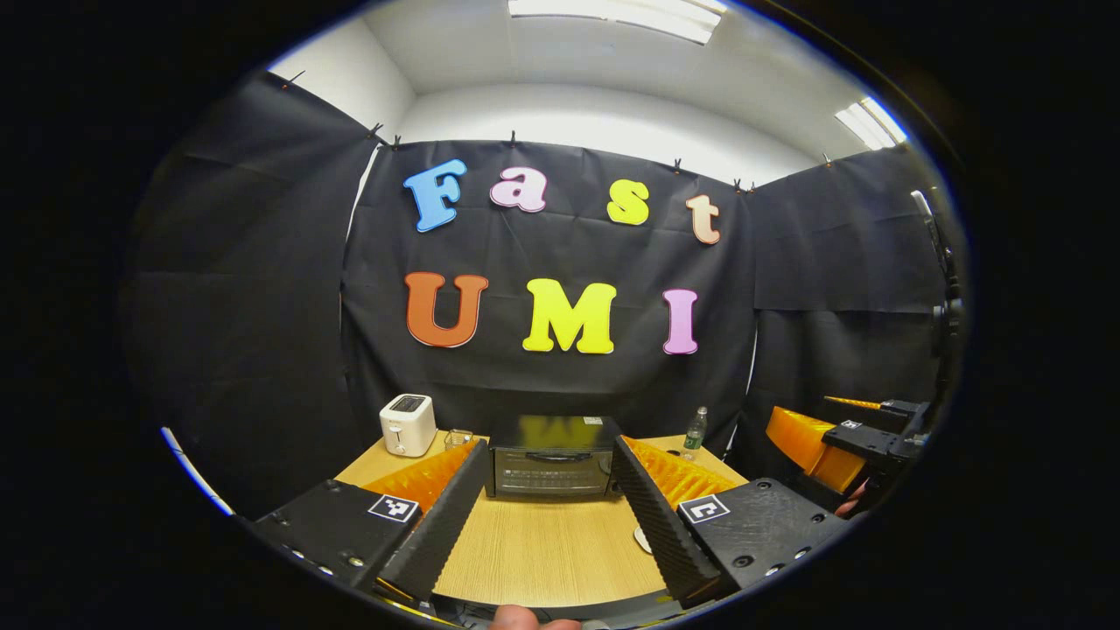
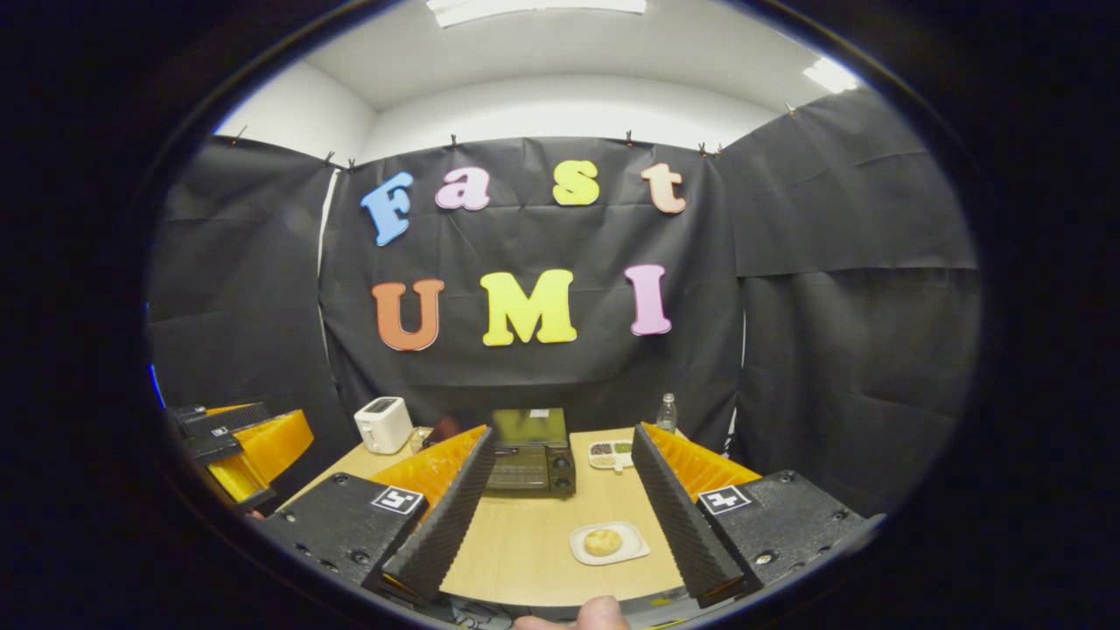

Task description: Open the electric oven with the left hand, put the food in, and close the electric oven.

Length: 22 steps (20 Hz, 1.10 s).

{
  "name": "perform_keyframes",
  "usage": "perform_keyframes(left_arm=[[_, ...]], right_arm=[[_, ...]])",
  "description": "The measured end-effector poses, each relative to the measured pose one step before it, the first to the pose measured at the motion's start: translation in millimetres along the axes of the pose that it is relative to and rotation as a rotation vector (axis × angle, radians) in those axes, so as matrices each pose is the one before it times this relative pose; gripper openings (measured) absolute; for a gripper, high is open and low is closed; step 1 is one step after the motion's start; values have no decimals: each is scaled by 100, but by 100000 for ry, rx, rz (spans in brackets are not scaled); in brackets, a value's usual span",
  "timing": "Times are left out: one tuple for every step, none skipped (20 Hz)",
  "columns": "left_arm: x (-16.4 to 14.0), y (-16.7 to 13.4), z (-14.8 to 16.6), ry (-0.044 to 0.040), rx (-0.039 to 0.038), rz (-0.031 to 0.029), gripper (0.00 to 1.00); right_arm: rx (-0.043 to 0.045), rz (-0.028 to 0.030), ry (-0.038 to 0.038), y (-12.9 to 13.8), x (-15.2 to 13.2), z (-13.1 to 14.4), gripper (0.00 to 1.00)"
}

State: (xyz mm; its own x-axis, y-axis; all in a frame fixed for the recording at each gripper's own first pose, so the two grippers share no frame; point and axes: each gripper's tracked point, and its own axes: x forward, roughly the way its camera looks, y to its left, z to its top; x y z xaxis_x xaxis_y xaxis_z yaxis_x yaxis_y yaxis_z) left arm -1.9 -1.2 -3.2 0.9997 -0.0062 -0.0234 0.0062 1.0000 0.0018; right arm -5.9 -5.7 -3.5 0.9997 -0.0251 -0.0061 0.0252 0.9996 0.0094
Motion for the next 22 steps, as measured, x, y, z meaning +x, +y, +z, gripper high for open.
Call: perform_keyframes(left_arm=[[36,-42,-21,-59,500,-145,92],[23,-58,-10,38,423,-90,92],[44,-106,-109,161,198,-330,92],[47,-133,-122,168,55,-387,92],[41,-243,-116,166,-16,-293,92],[-117,-117,-38,149,-64,-143,93],[78,-41,-11,203,-178,-60,92],[225,29,-104,45,-241,78,92],[208,-71,-97,424,-172,17,92],[261,-78,-234,504,61,-25,92],[260,63,-88,208,128,207,92],[223,31,-12,87,116,255,92],[418,-7,-22,175,-71,250,92],[459,-141,-115,223,-197,-55,92],[371,-181,-195,261,-132,-219,92],[650,-82,-119,272,-57,-182,92],[704,-109,-316,635,-82,-237,92],[808,-72,-529,1217,-237,-248,92],[931,-142,-580,1475,-400,-263,92],[888,-187,-676,1573,-339,-186,92],[1155,-156,-607,1459,-233,-103,92],[1294,-272,-851,2082,-969,-546,92]], right_arm=[[239,-440,12,-139,-20,71,99],[274,-333,126,-165,135,-97,99],[369,-102,297,-32,19,21,99],[84,-78,308,3,112,-191,99],[-42,-105,121,-64,88,5,99],[-245,-43,74,-100,60,-8,99],[-51,-190,-59,-11,69,69,99],[125,136,334,-16,60,-109,99],[392,118,193,69,284,-13,99],[93,430,381,126,272,-67,99],[-280,416,349,115,266,-17,99],[-455,203,230,-42,305,-65,99],[-385,-41,152,-120,376,130,99],[-75,-189,67,-221,378,-28,99],[77,-191,106,-202,415,52,99],[222,-304,260,-256,476,-113,99],[215,-255,715,-295,585,-107,99],[181,-287,856,-357,586,-363,99],[46,-403,567,-425,552,-141,99],[52,-586,373,-575,771,-109,99],[109,-601,450,-640,718,-145,99],[25,-958,835,-759,838,-298,99]])
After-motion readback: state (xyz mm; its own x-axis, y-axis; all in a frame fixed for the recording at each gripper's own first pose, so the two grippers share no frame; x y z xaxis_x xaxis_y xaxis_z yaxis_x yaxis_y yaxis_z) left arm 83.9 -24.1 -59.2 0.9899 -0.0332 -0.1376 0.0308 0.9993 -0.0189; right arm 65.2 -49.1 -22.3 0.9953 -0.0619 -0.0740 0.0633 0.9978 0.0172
